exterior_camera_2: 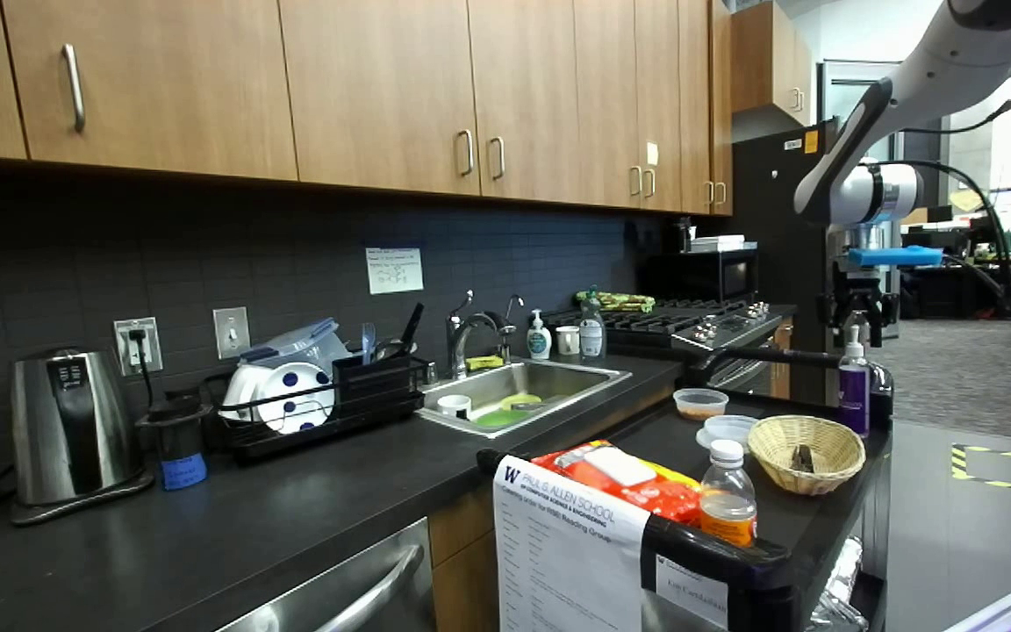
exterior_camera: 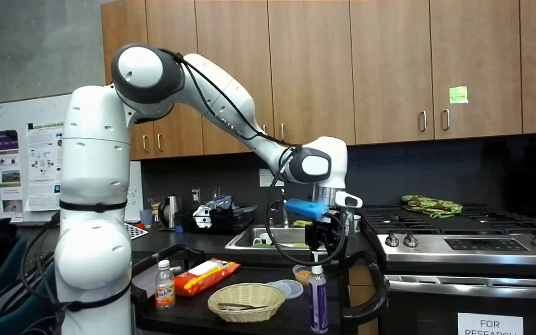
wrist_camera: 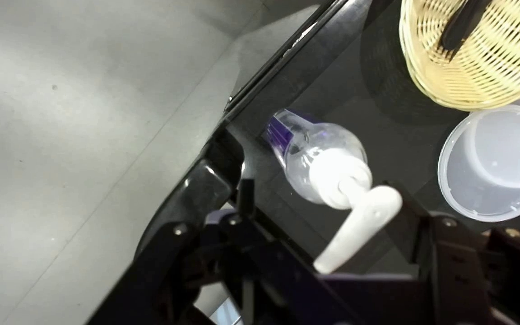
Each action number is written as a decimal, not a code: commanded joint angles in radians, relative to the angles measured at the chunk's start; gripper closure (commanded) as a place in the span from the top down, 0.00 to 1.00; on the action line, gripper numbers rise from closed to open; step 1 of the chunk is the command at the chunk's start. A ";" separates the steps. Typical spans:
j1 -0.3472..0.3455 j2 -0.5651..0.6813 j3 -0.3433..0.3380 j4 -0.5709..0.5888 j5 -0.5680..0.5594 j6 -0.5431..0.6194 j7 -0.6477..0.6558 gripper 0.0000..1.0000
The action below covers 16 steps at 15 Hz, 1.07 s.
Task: Move the bottle to the right
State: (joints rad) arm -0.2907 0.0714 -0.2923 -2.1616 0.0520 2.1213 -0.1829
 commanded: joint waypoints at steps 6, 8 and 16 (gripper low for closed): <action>0.004 -0.116 0.005 -0.031 -0.051 -0.009 0.004 1.00; 0.009 -0.150 0.010 -0.033 -0.068 -0.022 0.011 1.00; 0.119 -0.314 0.117 -0.084 -0.066 -0.070 -0.003 1.00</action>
State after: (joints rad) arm -0.2190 -0.1609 -0.2182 -2.1987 -0.0080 2.0694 -0.1865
